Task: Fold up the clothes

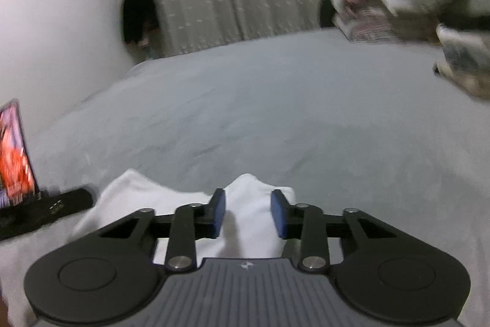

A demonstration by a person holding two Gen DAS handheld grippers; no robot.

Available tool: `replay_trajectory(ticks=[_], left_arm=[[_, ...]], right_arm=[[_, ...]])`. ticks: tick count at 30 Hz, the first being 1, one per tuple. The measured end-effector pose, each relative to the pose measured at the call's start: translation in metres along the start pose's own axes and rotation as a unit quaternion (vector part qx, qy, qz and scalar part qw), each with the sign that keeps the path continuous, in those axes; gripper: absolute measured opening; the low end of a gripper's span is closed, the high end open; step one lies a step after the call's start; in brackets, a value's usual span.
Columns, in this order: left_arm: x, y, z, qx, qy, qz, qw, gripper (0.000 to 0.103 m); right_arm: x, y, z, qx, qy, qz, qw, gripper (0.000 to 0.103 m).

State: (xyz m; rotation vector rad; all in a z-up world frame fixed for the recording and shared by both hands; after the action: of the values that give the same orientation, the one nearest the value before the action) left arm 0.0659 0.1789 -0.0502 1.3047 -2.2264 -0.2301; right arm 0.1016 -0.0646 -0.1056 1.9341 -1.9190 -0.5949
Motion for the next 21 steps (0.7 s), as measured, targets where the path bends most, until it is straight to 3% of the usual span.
replay_trajectory(ticks=[5,7,9,11,15,17,19,21], left_arm=[[-0.009,-0.043,-0.003,-0.034,-0.025,-0.036,0.9985,0.012],[-0.013,-0.057,0.003,-0.046,-0.037,-0.080,0.9951,0.006],[-0.014,-0.068,0.007,-0.046,-0.045,-0.119,0.9908,0.006],[-0.016,-0.071,0.006,-0.046,-0.031,-0.133,0.9895,0.007],[-0.023,-0.070,0.004,-0.038,0.006,-0.133,0.9903,0.008],[-0.021,-0.067,0.002,-0.036,0.007,-0.136,0.9901,0.011],[-0.018,-0.061,0.000,-0.025,0.006,-0.147,0.9888,0.031],[-0.014,-0.050,-0.001,-0.010,0.013,-0.149,0.9887,0.040]], right_arm=[[-0.017,-0.012,0.005,0.007,0.043,-0.009,0.999,0.026],[-0.013,-0.026,0.007,-0.015,0.039,0.002,0.999,0.025],[-0.007,-0.038,0.009,-0.032,0.022,0.005,0.999,0.014],[0.002,-0.042,0.009,-0.038,0.005,0.006,0.999,0.007],[0.005,-0.045,0.006,-0.036,0.008,0.010,0.999,0.007],[0.004,-0.041,0.005,-0.035,0.011,0.010,0.999,0.008],[0.005,-0.036,0.002,-0.031,0.011,0.005,0.999,0.012],[0.007,-0.026,0.002,-0.026,0.013,0.002,1.000,0.027]])
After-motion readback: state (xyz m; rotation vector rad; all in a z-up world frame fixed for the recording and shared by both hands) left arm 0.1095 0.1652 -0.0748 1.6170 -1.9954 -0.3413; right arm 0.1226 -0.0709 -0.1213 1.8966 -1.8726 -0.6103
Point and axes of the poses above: each gripper's, at about its wrist camera, not at the fingertips, and y roughly against the way its jaws point, x to its right, z to its underside, the point moved 1 cm from there along -y, roughly the way its jaws point, and after that the axes turned 13 degrees about z, right-handed, at the moved point
